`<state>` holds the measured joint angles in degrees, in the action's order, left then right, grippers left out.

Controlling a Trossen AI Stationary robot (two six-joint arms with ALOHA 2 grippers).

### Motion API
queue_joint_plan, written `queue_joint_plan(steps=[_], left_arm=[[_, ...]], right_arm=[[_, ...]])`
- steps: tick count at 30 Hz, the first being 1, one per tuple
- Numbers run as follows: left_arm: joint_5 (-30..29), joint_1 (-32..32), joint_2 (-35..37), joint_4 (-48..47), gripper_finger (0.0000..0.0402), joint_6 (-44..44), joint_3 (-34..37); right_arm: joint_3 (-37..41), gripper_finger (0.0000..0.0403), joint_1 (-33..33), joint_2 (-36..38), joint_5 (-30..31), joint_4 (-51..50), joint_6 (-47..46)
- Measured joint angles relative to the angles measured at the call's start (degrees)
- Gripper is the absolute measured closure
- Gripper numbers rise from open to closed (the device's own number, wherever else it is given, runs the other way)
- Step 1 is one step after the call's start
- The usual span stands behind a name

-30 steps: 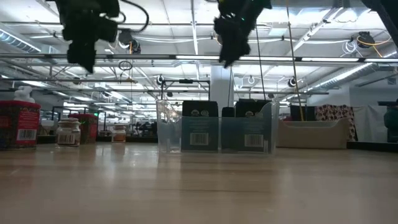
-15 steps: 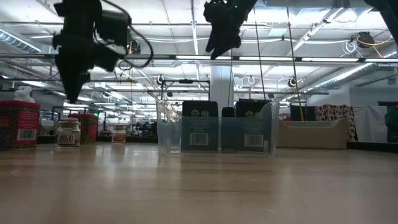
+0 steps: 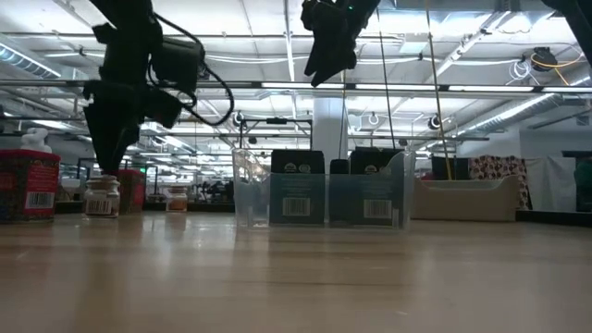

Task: Sort spices by type
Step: Put the brown seasoning bottle into the gray bin

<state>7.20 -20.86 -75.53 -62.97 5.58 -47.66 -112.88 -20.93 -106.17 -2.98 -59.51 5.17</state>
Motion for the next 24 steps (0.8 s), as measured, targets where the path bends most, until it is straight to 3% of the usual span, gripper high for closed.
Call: queue_joint_plan(steps=[10, 24], left_arm=[[-1.75, 0.00, -6.33, 2.95, 0.0065, -0.59, 3.50], [-4.12, 0.00, -8.17, 5.67, 0.0066, -3.10, 4.33]], right_arm=[[0.00, 0.0151, -0.06, 0.00, -0.02, 0.07, 0.02], [0.02, 0.0151, -0.13, -0.01, -0.04, 0.07, 0.24]])
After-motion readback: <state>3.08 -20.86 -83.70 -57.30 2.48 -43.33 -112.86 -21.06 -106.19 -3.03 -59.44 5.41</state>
